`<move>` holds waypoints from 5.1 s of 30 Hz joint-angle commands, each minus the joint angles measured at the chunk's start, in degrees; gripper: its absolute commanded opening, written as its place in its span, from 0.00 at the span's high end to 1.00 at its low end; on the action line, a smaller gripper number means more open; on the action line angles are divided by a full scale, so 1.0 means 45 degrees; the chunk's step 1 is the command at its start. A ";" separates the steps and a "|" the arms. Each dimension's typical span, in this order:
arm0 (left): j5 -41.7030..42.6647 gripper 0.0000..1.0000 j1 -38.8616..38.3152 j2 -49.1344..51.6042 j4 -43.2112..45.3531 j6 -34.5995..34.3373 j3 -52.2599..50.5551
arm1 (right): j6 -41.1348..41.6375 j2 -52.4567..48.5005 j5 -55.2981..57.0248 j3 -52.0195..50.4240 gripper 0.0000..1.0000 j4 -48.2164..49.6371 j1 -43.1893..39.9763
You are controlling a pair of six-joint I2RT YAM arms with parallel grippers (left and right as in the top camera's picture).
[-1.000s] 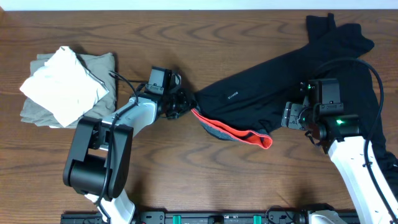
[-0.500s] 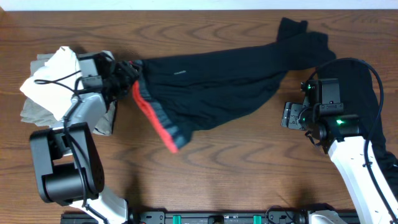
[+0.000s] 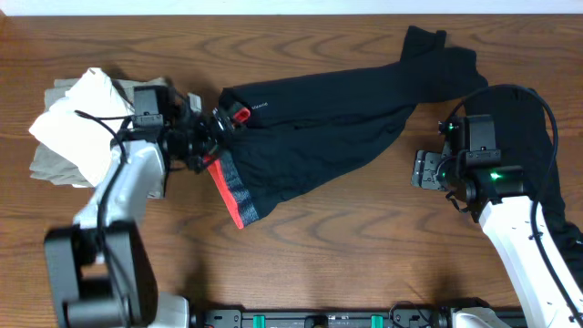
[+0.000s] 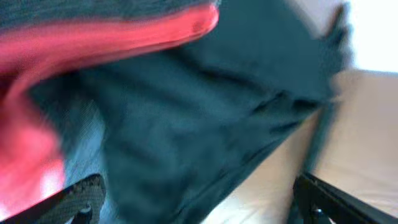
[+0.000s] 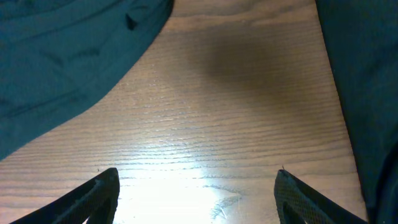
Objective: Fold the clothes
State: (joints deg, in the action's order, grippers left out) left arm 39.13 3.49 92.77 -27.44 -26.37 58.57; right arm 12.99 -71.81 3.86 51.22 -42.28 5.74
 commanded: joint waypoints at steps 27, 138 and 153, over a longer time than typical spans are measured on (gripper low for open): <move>-0.4119 0.02 -0.2914 -0.2900 -0.0884 -0.4609 -0.4959 | -0.0238 -0.0117 0.0151 -0.0102 0.22 0.0112 -0.0189; -0.8233 0.93 0.0437 -0.7970 -0.5226 -0.1520 -0.4983 | -0.2327 -0.8757 0.1141 0.3356 0.21 0.7951 -0.0296; -0.8136 0.93 0.0437 -0.7970 -0.5226 -0.1520 -0.4988 | -0.2623 -0.9258 -0.0636 0.3327 0.09 0.6601 -0.0398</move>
State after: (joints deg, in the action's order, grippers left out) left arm 3.01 5.17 56.99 -50.85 -34.02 35.20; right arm 2.11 -111.35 2.94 66.00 -12.53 4.29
